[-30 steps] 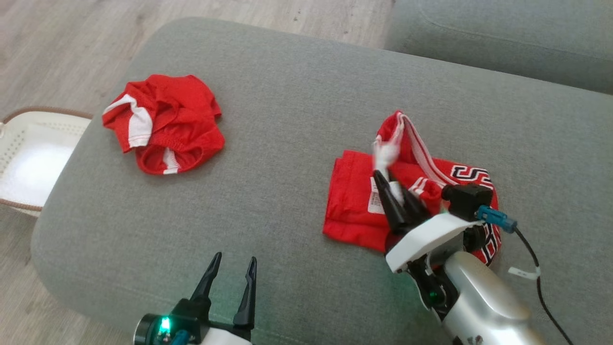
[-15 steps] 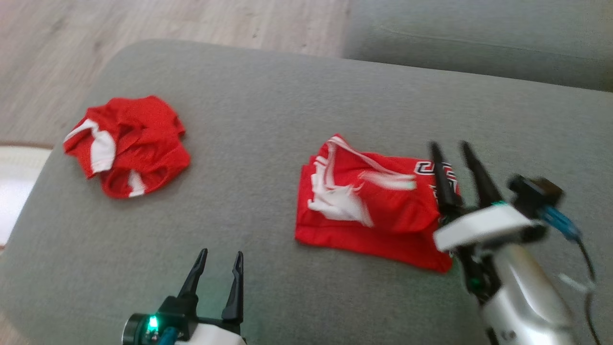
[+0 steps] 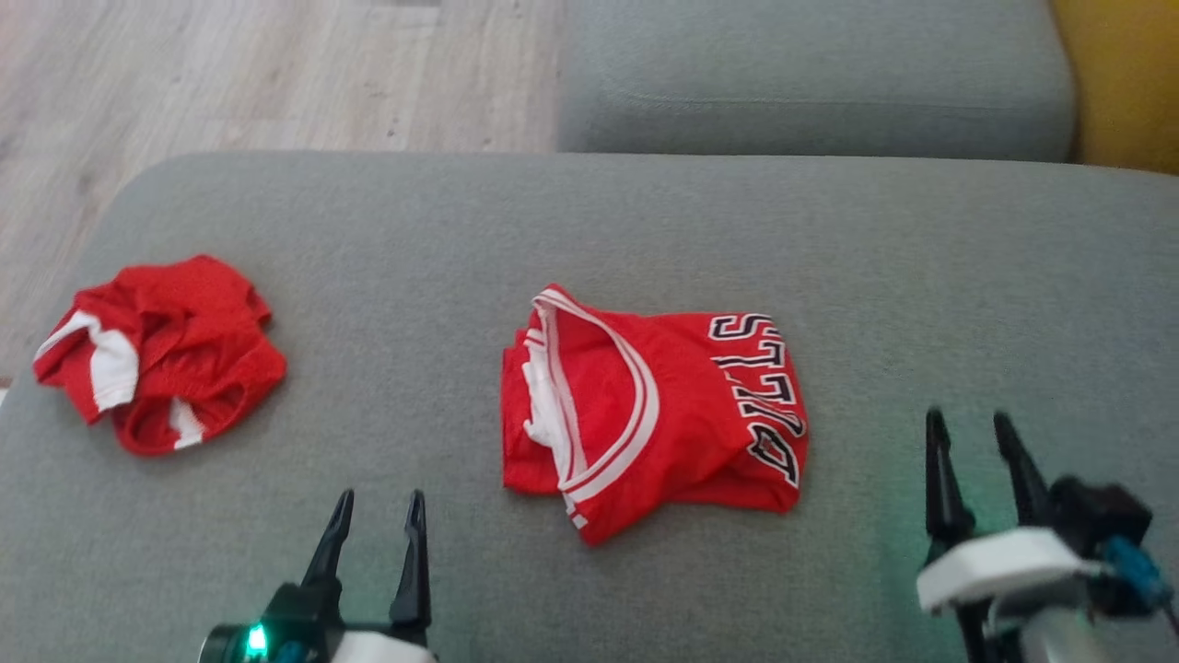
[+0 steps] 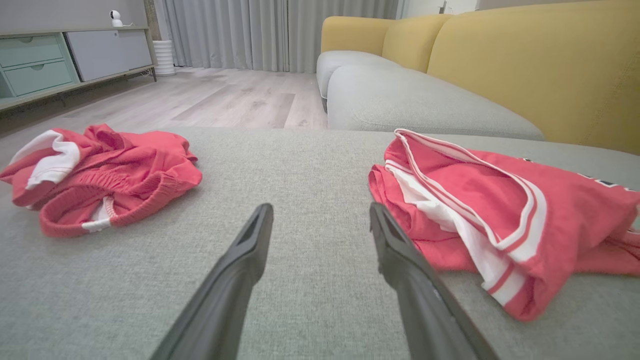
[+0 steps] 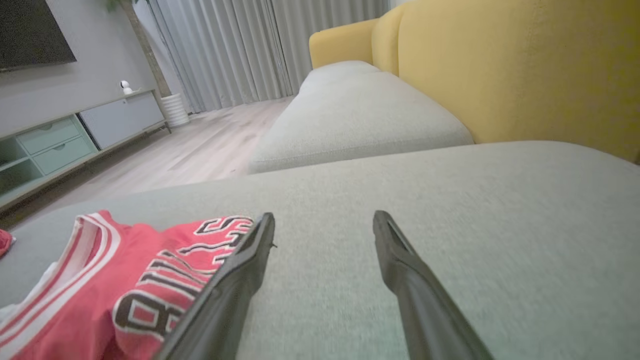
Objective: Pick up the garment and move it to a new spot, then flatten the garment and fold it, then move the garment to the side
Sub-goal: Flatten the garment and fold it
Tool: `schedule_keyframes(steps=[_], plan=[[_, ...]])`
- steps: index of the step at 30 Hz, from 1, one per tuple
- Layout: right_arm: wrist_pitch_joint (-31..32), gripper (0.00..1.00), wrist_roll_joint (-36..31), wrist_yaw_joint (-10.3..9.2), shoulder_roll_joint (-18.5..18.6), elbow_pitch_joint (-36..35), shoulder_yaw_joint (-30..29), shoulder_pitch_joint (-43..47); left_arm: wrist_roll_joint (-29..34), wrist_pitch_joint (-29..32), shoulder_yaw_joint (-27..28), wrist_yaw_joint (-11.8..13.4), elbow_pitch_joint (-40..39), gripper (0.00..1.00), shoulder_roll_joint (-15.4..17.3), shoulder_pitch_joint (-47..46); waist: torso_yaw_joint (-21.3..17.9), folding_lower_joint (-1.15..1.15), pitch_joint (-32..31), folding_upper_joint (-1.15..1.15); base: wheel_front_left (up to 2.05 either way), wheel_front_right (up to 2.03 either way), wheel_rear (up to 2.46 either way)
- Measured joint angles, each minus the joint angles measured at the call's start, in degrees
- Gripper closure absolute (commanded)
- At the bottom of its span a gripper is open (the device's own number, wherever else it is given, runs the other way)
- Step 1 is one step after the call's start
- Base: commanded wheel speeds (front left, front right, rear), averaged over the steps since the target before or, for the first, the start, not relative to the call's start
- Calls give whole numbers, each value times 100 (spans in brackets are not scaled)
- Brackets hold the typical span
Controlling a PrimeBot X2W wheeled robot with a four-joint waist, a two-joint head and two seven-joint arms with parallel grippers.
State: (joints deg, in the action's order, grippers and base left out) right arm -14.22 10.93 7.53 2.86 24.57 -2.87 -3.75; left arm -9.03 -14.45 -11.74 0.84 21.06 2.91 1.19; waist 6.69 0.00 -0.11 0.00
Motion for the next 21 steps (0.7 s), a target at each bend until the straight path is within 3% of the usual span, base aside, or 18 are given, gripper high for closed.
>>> schedule_keyframes(steps=[14, 16, 21], plan=[[0, 0, -4, 0, -16, -22, 98, 366, 12, 0, 66, 0, -115, 0, 2, 291, -145, 0, -71, 0, 0, 0, 0], [0, 0, -49, 0, -8, -49, 498, 349, 12, 0, 30, -3, -115, 0, 3, 289, -89, 0, -57, 0, 0, 0, 0], [16, 0, 240, 0, -31, 220, 2349, 59, 12, 0, -138, -33, -79, 0, 3, 281, 167, 0, -7, 0, 0, 0, 0]])
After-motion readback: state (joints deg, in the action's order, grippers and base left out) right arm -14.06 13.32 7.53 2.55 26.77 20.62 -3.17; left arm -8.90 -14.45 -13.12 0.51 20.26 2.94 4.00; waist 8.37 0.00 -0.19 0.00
